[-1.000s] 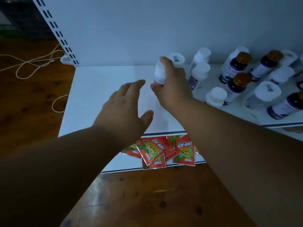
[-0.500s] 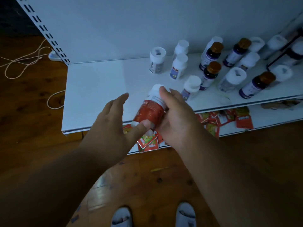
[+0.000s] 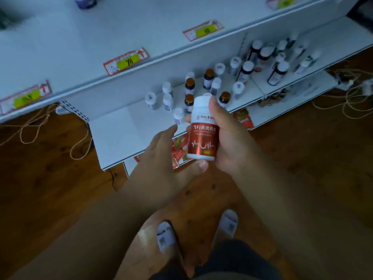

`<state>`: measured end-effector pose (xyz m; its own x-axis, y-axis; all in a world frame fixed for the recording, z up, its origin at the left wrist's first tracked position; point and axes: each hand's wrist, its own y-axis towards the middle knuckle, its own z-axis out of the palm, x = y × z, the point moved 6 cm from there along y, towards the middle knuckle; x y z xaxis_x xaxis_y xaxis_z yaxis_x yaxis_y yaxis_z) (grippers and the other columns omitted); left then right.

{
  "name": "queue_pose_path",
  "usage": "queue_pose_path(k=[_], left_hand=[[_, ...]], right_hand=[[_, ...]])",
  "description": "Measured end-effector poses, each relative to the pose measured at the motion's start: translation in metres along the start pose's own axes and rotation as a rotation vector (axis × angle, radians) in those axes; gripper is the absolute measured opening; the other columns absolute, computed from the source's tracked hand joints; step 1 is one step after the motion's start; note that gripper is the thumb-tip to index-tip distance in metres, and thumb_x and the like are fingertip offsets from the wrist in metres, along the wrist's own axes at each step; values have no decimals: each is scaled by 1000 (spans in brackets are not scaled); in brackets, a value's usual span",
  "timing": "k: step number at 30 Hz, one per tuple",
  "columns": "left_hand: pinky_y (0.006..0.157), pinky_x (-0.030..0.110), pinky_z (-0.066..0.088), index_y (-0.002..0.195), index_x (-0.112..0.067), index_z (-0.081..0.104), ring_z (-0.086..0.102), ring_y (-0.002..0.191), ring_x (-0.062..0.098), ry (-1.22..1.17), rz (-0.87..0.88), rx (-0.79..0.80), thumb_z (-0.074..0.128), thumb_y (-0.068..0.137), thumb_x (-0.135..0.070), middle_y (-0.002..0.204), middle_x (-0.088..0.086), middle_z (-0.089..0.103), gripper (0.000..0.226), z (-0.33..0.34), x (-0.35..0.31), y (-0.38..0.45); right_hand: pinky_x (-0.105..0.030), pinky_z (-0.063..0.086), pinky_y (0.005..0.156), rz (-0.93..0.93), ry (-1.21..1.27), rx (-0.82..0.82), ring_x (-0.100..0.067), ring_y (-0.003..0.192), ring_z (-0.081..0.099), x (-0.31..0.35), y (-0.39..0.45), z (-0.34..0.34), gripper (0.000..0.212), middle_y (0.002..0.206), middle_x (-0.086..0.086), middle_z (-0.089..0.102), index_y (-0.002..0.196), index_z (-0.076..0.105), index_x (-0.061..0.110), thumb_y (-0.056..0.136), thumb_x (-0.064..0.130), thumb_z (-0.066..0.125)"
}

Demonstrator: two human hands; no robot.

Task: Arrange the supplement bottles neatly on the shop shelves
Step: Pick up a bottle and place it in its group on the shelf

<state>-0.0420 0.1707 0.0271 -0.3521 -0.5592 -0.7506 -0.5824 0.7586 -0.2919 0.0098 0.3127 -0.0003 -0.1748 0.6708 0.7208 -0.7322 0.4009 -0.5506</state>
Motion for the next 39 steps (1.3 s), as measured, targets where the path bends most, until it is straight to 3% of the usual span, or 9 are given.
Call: queue_pose_path(k=[3, 6, 9, 11, 14, 16, 25, 33, 39], left_hand=[[97, 19, 33, 148, -45, 11, 35, 122, -7, 75, 110, 76, 43, 66, -91, 150, -18, 27, 100, -1, -70, -20], [91, 6, 28, 132, -65, 9, 34, 114, -21, 119, 195, 49, 45, 68, -88, 133, -29, 31, 77, -9, -127, -30], [92, 7, 27, 138, -58, 13, 32, 118, -17, 138, 206, 0, 47, 69, -87, 137, -32, 29, 82, -1, -166, -39], [90, 3, 27, 131, -69, 12, 34, 117, -18, 125, 245, -34, 50, 71, -84, 131, -39, 29, 73, 4, -195, -30], [110, 31, 37, 143, -56, 12, 34, 135, -1, 160, 250, -19, 46, 66, -92, 150, -28, 28, 91, 12, -230, -9], [112, 44, 38, 149, -46, 11, 33, 139, 6, 194, 243, -31, 41, 66, -93, 154, -21, 27, 100, 11, -244, 4], [108, 45, 42, 150, -43, 15, 39, 134, 9, 260, 313, -45, 46, 71, -88, 154, -16, 31, 95, -19, -293, 139], [107, 25, 27, 153, -38, 10, 32, 140, 10, 320, 327, 20, 55, 80, -72, 158, -13, 24, 92, -27, -330, 254], [113, 34, 32, 150, -30, 26, 37, 136, 13, 415, 330, -242, 56, 84, -64, 153, -10, 36, 80, -48, -351, 308]], right_hand=[[-55, 56, 88, -107, 53, -51, -29, 91, 70, 43, -55, -13, 64, 108, -16, 71, 128, 58, 11, 84, 58, 62], [-58, 57, 79, -222, -32, -73, -31, 88, 72, 91, -95, -14, 50, 113, -17, 68, 121, 62, 27, 84, 62, 59], [-63, 57, 77, -315, -146, -24, -36, 90, 71, 128, -126, -19, 36, 111, -14, 68, 109, 62, 37, 81, 61, 64], [-62, 58, 77, -384, -186, -13, -37, 90, 71, 161, -136, -28, 36, 109, -15, 68, 107, 63, 37, 80, 61, 67], [-54, 60, 77, -469, -198, -32, -31, 88, 71, 208, -142, -47, 35, 105, -9, 68, 105, 63, 38, 76, 56, 72], [-53, 60, 78, -504, -250, -29, -29, 89, 71, 229, -138, -54, 31, 107, -5, 67, 105, 63, 43, 78, 48, 76], [-40, 57, 92, -628, -547, -33, -5, 97, 67, 345, -51, -56, 29, 103, 21, 65, 102, 56, 59, 89, 36, 69], [-40, 52, 99, -651, -704, -186, -8, 110, 61, 428, 28, -97, 44, 121, 13, 62, 123, 50, 42, 86, 35, 73], [-25, 48, 85, -680, -867, -193, 0, 98, 56, 485, 96, -109, 47, 113, 12, 59, 119, 53, 31, 80, 28, 81]])
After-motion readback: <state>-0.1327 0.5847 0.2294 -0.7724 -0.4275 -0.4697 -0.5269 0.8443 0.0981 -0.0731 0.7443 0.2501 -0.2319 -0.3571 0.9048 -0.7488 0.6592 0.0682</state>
